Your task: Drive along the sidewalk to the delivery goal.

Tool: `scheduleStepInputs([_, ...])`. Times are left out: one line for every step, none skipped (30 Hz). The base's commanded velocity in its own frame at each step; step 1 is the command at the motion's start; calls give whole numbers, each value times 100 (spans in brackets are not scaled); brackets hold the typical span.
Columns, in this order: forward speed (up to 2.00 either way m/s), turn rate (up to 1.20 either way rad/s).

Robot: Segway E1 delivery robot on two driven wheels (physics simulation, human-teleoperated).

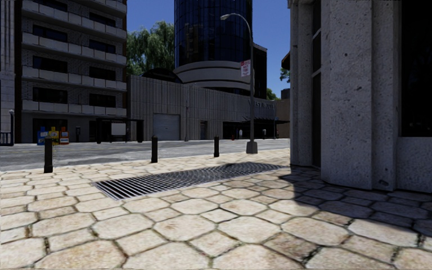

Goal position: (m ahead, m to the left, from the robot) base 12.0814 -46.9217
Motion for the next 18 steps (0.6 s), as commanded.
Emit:
scheduleStepInputs([199,0])
scheduleStepInputs([199,0])
scheduleStepInputs([199,0])
scheduleStepInputs([200,0])
scheduleStepInputs([200,0])
scheduleStepInputs([200,0])
scheduleStepInputs([200,0])
scheduleStepInputs([200,0])
scheduleStepInputs([200,0])
scheduleStepInputs([200,0])
scheduleStepInputs([200,0])
scheduleStepInputs([200,0])
scheduleStepInputs([200,0])
scheduleStepInputs([200,0])
scheduleStepInputs([200,0])
scheduleStepInputs([200,0])
scheduleStepInputs([200,0])
scheduleStepInputs([200,0])
